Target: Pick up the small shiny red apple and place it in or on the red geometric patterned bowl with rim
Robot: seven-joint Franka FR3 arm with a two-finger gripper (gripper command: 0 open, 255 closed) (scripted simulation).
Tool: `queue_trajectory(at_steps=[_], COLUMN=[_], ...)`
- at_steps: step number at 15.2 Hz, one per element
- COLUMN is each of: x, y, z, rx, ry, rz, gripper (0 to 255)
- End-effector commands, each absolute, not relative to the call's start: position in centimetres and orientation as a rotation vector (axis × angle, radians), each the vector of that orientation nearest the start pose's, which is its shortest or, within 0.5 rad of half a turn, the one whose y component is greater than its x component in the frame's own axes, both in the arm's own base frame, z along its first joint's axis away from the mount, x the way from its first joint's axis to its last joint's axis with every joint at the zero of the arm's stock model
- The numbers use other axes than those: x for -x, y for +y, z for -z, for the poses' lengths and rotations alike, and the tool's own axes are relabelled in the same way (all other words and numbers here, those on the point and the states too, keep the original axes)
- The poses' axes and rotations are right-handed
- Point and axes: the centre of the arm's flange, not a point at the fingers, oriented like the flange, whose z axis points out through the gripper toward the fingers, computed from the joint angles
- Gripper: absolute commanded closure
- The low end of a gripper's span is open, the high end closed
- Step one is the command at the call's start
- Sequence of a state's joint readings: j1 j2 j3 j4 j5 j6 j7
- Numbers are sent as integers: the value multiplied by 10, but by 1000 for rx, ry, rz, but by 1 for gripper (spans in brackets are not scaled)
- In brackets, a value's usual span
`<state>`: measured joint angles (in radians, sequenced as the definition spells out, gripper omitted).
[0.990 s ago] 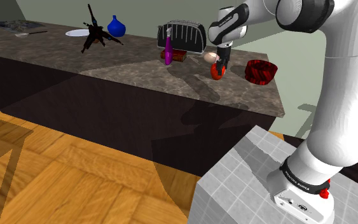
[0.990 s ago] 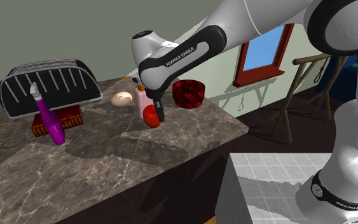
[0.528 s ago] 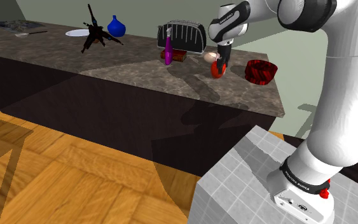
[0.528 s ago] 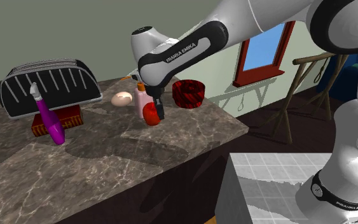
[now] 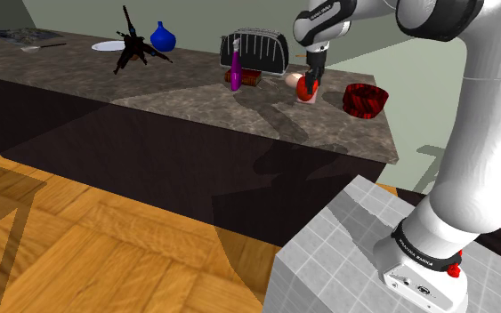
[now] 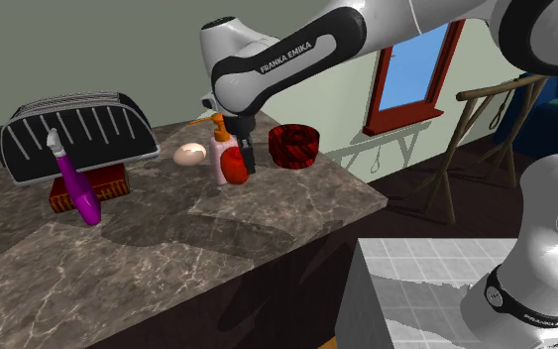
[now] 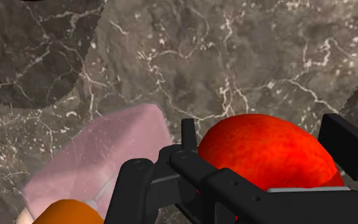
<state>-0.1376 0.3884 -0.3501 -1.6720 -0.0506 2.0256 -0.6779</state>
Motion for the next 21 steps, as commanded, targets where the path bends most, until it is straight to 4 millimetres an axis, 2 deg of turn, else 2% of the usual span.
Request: queue_trajectory(at_steps=[1, 21], x=[-590, -590], y=[-290, -290], z=[-401, -507], rx=[3254, 3254], ry=[-386, -386], rz=[-176, -176], gripper=[255, 255])
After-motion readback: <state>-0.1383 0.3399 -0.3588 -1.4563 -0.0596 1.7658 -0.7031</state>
